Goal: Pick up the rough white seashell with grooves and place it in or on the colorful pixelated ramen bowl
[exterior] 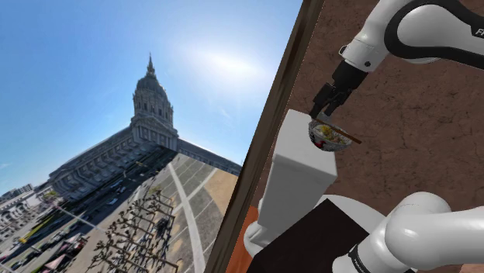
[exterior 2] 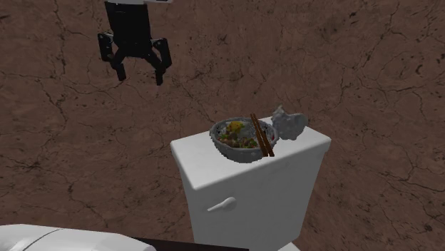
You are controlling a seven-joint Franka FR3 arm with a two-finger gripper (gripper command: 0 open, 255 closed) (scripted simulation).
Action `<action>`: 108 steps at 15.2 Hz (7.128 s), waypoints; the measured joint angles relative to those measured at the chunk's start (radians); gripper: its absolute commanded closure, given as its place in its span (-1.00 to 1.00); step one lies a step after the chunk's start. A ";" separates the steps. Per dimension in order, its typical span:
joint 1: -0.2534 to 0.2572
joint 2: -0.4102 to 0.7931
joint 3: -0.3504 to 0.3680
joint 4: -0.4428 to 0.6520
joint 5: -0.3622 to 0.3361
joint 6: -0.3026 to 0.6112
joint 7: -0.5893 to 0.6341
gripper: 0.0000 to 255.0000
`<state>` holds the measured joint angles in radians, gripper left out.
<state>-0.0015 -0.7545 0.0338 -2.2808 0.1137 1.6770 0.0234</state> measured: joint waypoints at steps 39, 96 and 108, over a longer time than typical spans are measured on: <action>-0.231 1.062 -0.564 0.760 0.327 0.072 -0.815 -1.00; -0.099 1.228 -0.535 0.895 -0.319 0.133 -0.865 -1.00; -0.376 1.241 -0.174 0.913 -0.381 0.125 -0.771 -1.00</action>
<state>-0.3775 0.4868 -0.1406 -1.3677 -0.2675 1.8017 -0.7474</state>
